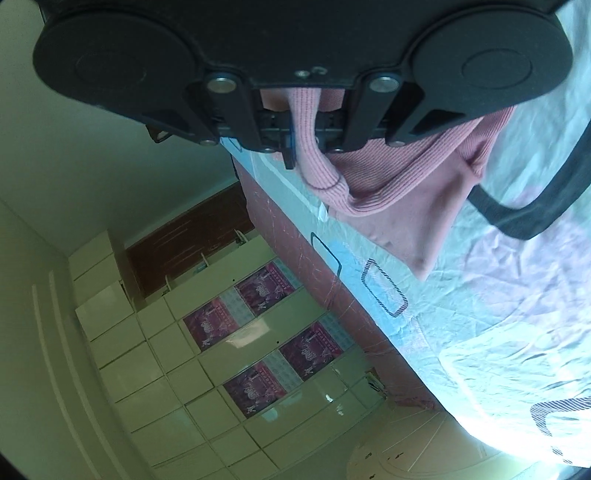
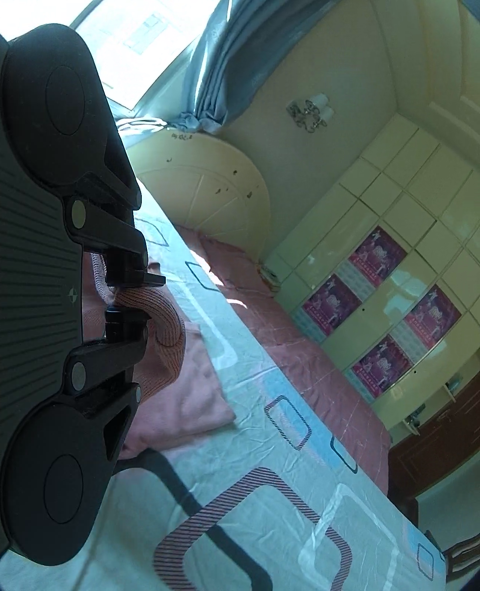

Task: Fold small clothes

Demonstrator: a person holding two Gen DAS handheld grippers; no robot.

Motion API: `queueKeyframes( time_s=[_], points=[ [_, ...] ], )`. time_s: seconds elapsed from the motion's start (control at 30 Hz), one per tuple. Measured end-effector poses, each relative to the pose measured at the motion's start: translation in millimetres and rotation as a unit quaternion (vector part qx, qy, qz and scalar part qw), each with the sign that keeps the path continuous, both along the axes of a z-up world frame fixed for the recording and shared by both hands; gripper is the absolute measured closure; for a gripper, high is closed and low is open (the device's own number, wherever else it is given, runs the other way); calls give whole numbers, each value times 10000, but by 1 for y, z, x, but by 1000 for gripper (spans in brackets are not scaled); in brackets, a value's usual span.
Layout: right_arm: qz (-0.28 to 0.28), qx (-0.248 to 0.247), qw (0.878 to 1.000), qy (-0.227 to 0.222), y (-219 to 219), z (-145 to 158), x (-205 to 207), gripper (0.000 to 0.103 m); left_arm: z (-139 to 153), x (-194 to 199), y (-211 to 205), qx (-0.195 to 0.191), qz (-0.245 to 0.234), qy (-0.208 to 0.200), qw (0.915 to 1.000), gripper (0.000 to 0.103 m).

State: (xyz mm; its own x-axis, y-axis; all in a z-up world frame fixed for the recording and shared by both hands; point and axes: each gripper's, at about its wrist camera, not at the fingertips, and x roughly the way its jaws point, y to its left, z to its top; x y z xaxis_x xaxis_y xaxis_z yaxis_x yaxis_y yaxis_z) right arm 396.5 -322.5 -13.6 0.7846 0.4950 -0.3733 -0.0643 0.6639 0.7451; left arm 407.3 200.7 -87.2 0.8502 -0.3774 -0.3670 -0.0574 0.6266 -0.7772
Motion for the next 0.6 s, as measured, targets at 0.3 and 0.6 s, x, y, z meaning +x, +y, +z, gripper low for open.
queueKeyframes(
  time_s=[0.3,0.6],
  points=[
    [-172,-59,9948,1004,13,-77,140,95,-57,148,11,387,-263,844,9953,99],
    [-173,208,9964,803,1,-107,161,37,-62,164,19,893,-428,358,9944,32]
  ],
)
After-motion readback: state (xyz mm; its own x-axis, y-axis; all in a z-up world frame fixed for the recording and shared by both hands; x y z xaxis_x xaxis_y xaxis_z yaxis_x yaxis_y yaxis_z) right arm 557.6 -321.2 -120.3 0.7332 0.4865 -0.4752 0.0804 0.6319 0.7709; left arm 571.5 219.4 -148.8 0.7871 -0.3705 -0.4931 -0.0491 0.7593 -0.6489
